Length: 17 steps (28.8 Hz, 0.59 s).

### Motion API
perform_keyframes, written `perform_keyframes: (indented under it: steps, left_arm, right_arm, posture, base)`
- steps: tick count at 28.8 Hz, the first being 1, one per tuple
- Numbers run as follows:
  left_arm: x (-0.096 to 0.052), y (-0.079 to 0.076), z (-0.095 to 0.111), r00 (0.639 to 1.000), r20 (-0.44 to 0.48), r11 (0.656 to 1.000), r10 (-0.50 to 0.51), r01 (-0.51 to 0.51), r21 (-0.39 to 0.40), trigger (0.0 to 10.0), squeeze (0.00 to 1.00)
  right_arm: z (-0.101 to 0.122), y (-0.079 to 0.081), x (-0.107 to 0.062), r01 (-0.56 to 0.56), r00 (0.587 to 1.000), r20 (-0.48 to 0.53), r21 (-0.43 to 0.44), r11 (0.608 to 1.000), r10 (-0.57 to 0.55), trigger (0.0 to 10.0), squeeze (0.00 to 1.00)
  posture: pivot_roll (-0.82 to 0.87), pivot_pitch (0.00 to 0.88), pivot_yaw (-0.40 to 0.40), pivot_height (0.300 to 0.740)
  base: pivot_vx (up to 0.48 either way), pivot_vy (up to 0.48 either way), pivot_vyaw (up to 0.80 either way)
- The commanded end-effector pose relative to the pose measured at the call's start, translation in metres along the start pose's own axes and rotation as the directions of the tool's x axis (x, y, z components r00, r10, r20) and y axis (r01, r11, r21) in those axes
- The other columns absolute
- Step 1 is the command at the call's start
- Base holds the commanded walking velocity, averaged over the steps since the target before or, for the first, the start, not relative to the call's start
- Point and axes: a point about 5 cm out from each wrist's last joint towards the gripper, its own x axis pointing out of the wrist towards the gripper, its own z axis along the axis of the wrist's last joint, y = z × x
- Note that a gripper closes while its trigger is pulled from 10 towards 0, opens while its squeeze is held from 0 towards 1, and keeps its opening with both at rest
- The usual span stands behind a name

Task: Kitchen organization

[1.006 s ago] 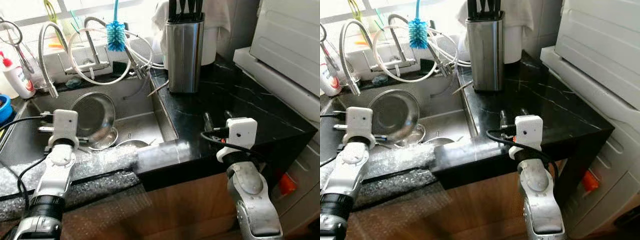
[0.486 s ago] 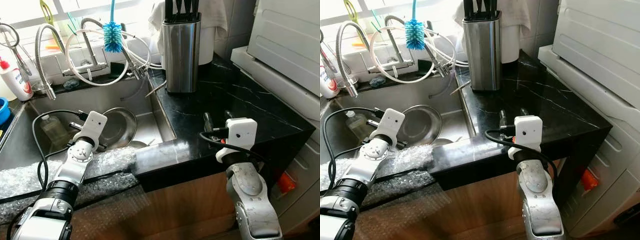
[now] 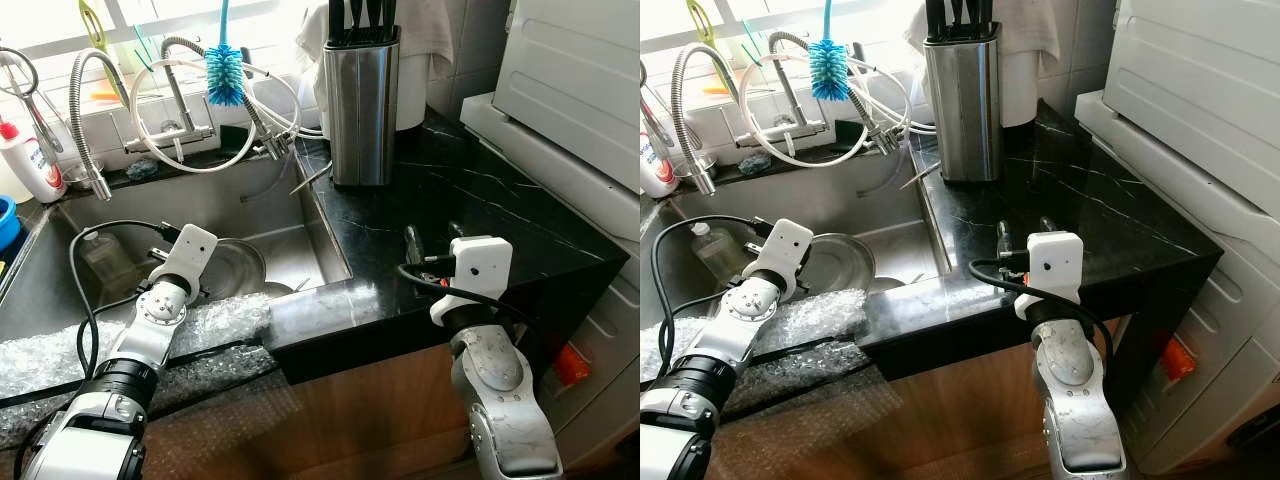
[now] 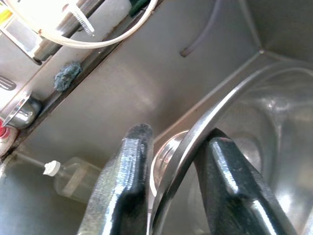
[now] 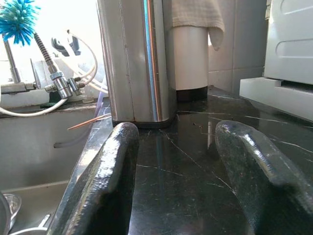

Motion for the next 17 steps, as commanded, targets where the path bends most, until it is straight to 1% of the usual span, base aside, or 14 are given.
perform_keyframes:
  steps: [1,2,3,4,5,6,7,8,10,12,15,17]
  left_arm:
    - [0.001,0.000,-0.001,1.000,-0.003,1.000,-0.014,0.014,0.007,10.0,1.00]
    - [0.001,0.000,-0.001,1.000,-0.003,1.000,-0.014,0.014,0.007,10.0,1.00]
    - [0.003,0.003,0.002,1.000,-0.001,0.999,-0.017,0.017,-0.051,10.0,1.00]
    - [0.003,0.003,0.002,1.000,-0.001,0.999,-0.017,0.017,-0.051,10.0,1.00]
    - [0.005,0.008,0.005,1.000,0.004,0.991,-0.024,0.025,-0.134,10.0,1.00]
    - [0.006,0.010,0.006,1.000,0.007,0.987,-0.027,0.028,-0.156,10.0,1.00]
    - [0.008,0.012,0.008,0.999,0.009,0.985,-0.036,0.037,-0.167,10.0,0.98]
    - [0.010,0.017,0.012,0.999,0.012,0.982,-0.040,0.042,-0.186,10.0,0.00]
    - [0.011,0.019,0.014,0.999,0.013,0.980,-0.038,0.040,-0.194,10.0,0.00]
    - [0.015,0.027,0.020,1.000,0.007,0.968,-0.029,0.030,-0.251,10.0,0.00]
    - [0.017,0.028,0.022,0.999,0.002,0.965,-0.038,0.038,-0.261,10.0,0.00]
    - [0.020,0.027,0.025,0.997,-0.017,0.965,-0.075,0.068,-0.251,10.0,0.00]
  right_arm:
    - [0.005,0.004,0.001,-0.008,1.000,0.013,0.002,1.000,0.008,10.0,0.00]
    - [0.005,0.004,0.001,-0.008,1.000,0.013,0.002,1.000,0.008,10.0,0.00]
    - [0.005,0.004,0.002,-0.009,1.000,0.010,0.004,1.000,0.009,10.0,0.00]
    - [0.005,0.004,0.002,-0.009,1.000,0.010,0.004,1.000,0.009,10.0,0.00]
    - [0.004,0.004,0.003,-0.009,1.000,0.004,0.003,1.000,0.009,10.0,0.00]
    - [0.004,0.004,0.003,-0.009,1.000,0.002,0.001,1.000,0.009,10.0,0.00]
    - [0.004,0.004,0.003,-0.009,1.000,0.002,0.004,1.000,0.009,10.0,0.00]
    - [0.003,0.004,0.004,-0.012,1.000,0.001,0.006,1.000,0.012,10.0,0.00]
    - [0.003,0.004,0.004,-0.013,1.000,0.000,0.005,1.000,0.013,10.0,0.00]
    - [0.003,0.005,0.005,-0.015,1.000,-0.004,0.006,1.000,0.015,10.0,0.00]
    - [0.002,0.005,0.005,-0.018,1.000,-0.009,0.005,1.000,0.018,10.0,0.00]
    - [0.001,0.006,0.005,-0.025,0.999,-0.019,0.002,1.000,0.025,10.0,0.00]
  posture:
    - [-0.11,0.000,0.143,0.740]
    - [-0.11,0.000,0.143,0.740]
    - [-0.11,0.000,0.144,0.740]
    - [-0.11,0.000,0.144,0.740]
    - [-0.11,0.000,0.144,0.740]
    - [-0.11,0.000,0.144,0.740]
    - [-0.11,0.000,0.145,0.740]
    - [-0.11,0.000,0.146,0.740]
    - [-0.11,0.000,0.146,0.740]
    - [-0.11,0.000,0.150,0.740]
    - [-0.11,0.000,0.150,0.740]
    - [-0.12,0.000,0.151,0.740]
  base:
    - [0.000,0.000,0.00]
    - [0.000,0.000,0.00]
    - [0.000,0.000,0.00]
    - [0.000,0.000,0.00]
    - [0.000,0.000,0.00]
    - [0.000,0.000,0.00]
    - [0.000,0.000,0.00]
    - [0.000,0.000,0.00]
    - [0.000,0.000,0.00]
    - [0.000,0.000,0.00]
    - [0.000,0.000,0.00]
    - [0.000,0.000,0.00]
